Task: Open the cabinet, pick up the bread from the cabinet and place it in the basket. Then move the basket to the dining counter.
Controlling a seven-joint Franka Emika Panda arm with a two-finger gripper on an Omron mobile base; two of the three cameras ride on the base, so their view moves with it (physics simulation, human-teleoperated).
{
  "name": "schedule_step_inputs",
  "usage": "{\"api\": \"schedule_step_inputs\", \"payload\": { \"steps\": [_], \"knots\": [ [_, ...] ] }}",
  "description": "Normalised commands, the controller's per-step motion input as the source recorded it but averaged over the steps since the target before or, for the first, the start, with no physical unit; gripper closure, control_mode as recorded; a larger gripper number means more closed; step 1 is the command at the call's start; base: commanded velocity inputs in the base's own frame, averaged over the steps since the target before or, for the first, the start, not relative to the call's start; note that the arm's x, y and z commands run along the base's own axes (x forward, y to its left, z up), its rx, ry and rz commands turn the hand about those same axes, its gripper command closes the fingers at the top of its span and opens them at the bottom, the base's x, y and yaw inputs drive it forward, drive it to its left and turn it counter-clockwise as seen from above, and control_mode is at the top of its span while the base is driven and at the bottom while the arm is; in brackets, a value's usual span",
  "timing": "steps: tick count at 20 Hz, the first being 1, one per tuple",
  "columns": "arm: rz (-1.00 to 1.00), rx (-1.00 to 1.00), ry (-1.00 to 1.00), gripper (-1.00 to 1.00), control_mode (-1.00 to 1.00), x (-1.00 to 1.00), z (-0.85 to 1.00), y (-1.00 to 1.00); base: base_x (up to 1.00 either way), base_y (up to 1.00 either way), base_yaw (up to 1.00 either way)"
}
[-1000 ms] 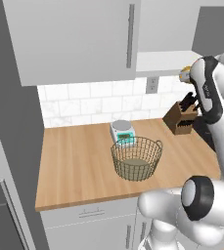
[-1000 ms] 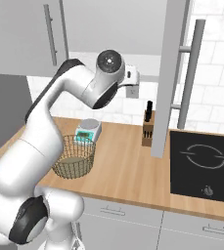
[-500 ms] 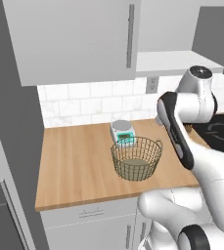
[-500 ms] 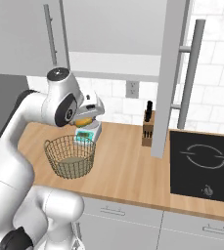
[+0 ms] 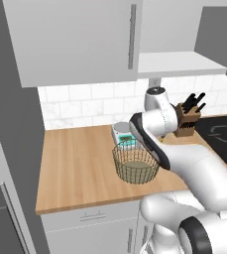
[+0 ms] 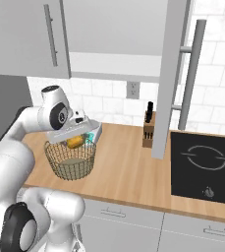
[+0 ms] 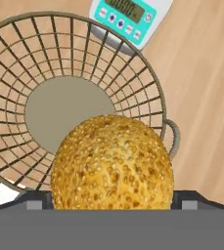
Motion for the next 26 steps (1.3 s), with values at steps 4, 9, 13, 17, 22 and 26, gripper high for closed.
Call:
{"api": "schedule_step_inputs", "payload": {
  "steps": [4, 9, 13, 17, 22, 26],
  "knots": [
    [0.04, 0.00, 0.25, 1.00, -1.00, 0.20, -0.58, 0.00, 0.00, 0.00, 0.00],
    [0.07, 0.00, 0.18, 1.00, -1.00, 0.21, -0.60, 0.00, 0.00, 0.00, 0.00],
    [0.07, 0.00, 0.12, 1.00, -1.00, 0.20, -0.38, 0.15, 0.00, 0.00, 0.00],
    [0.06, 0.00, 0.04, 1.00, -1.00, 0.14, -0.33, 0.14, 0.00, 0.00, 0.00],
    [0.06, 0.00, 0.02, 1.00, -1.00, 0.00, -0.45, 0.08, 0.00, 0.00, 0.00],
    [0.07, 0.00, 0.00, 1.00, -1.00, 0.05, -0.26, 0.10, 0.00, 0.00, 0.00]
  ]
}}
